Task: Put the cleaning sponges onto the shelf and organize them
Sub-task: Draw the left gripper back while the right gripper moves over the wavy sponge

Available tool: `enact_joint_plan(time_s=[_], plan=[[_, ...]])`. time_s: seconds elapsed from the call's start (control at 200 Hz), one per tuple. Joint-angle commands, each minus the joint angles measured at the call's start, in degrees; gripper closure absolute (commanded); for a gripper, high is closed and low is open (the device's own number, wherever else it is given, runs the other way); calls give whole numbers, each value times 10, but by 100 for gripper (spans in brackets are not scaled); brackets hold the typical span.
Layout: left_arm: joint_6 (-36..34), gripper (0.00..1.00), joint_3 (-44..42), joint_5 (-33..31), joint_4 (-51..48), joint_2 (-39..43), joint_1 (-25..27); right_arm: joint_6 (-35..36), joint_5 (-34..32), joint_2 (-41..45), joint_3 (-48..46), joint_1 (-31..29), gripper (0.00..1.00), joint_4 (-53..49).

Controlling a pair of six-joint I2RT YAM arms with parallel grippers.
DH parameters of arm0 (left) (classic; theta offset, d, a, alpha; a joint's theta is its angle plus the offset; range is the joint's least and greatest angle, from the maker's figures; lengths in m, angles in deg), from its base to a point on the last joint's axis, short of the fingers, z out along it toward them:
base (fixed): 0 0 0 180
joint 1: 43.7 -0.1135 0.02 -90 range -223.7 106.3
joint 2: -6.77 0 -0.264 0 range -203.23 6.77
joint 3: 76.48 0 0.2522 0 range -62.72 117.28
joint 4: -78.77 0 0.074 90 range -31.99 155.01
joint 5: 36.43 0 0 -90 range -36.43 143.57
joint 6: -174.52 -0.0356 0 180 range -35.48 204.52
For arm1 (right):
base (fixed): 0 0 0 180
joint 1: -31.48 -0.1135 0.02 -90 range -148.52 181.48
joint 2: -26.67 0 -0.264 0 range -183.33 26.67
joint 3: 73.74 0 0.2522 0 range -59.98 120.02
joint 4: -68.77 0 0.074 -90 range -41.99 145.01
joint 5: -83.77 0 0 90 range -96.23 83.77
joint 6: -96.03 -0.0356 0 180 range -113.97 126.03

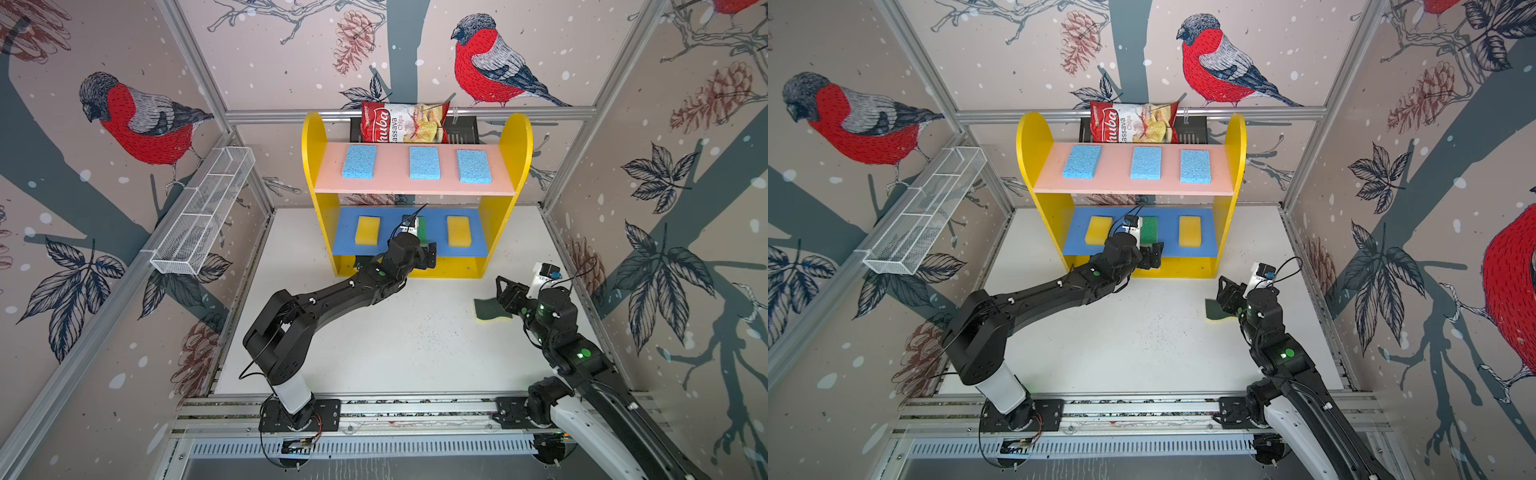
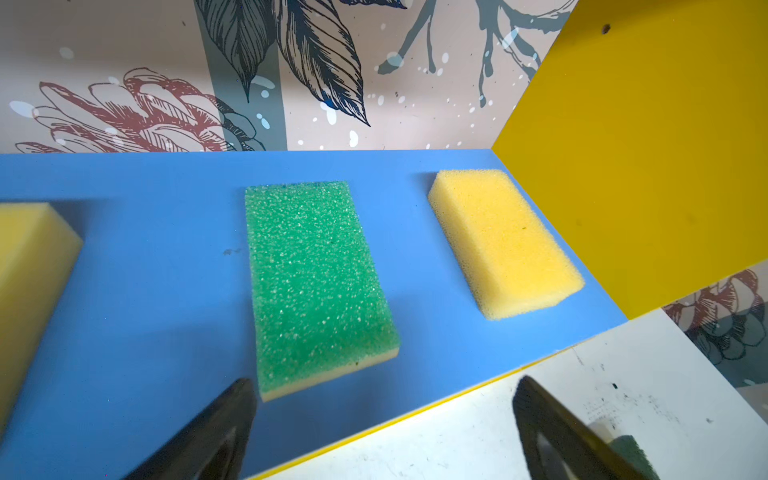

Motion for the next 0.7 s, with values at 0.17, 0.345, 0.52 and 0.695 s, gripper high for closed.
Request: enact_joint_plan(time_s=[0.17,0.345,0.52,0.695], plan=[[9,3,-78,-8,-42,114,3,-38,-9,-13,-5,-1,30,-31],[15,5,-153,-14,-67,205,3,-71,-17,-20,-17,-4,29,-49],[10,24,-193,21,-70,252,3,-94,-19,-21,-32,-14,29,-47],[38,32,-251,41,-75,297,3,-135,-17,-17,-72,-19,28,-46]])
